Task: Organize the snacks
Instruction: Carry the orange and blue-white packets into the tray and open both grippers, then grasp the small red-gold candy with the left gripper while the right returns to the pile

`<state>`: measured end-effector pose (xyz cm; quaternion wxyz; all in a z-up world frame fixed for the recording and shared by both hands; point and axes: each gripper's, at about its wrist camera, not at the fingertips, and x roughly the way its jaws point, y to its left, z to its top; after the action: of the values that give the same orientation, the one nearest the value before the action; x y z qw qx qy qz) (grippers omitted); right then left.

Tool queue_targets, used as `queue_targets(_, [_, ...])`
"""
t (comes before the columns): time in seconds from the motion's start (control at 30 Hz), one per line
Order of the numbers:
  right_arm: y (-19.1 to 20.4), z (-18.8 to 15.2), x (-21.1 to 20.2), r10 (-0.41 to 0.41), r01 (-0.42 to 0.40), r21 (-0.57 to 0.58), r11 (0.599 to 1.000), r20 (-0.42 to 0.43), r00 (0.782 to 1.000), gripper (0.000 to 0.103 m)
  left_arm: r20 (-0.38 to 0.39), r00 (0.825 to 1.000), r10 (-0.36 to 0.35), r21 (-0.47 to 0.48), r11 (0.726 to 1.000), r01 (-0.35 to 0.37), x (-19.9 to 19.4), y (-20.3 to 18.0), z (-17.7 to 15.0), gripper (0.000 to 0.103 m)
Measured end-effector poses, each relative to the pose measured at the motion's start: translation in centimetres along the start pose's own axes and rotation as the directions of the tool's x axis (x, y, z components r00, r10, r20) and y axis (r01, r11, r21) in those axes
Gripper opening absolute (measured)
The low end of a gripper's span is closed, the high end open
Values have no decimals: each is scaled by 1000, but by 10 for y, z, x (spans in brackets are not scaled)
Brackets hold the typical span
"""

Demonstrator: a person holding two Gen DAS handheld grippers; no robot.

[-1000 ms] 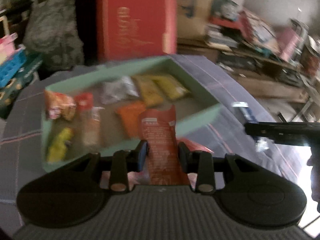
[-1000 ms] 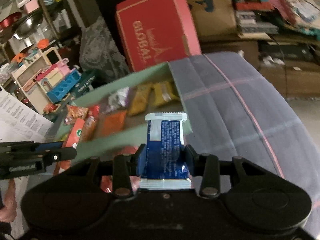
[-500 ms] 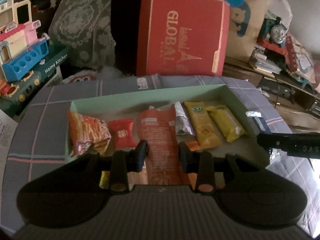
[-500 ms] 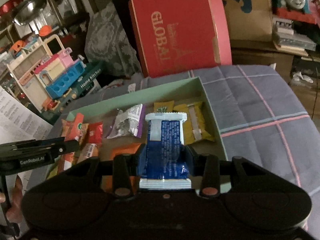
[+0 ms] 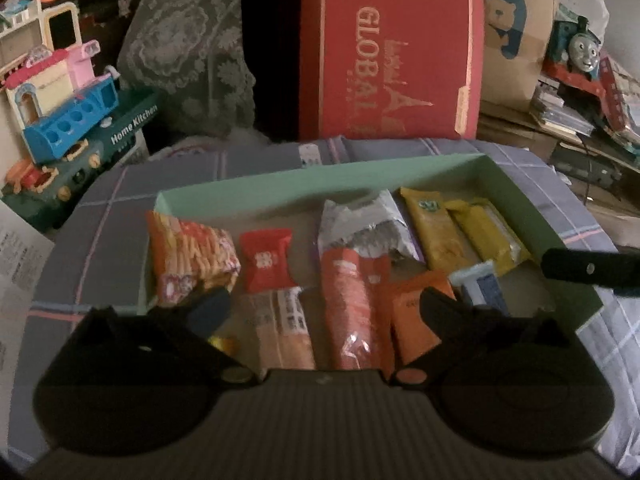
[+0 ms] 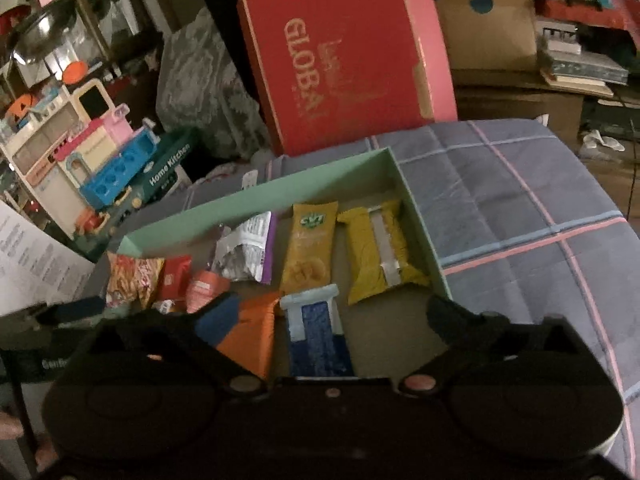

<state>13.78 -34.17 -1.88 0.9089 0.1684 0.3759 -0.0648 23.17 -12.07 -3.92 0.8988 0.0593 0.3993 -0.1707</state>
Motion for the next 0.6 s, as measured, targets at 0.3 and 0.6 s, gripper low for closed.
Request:
queue_targets(0.3, [9, -10, -24, 4, -4, -7, 1000, 6, 1000, 103, -12, 999, -31, -19, 999, 31, -27, -1, -17, 103])
queue_targets(0.6, [9, -28, -60, 7, -8, 22, 1000, 20, 1000, 103, -3, 999, -33, -31, 999, 33, -69, 3, -40, 103])
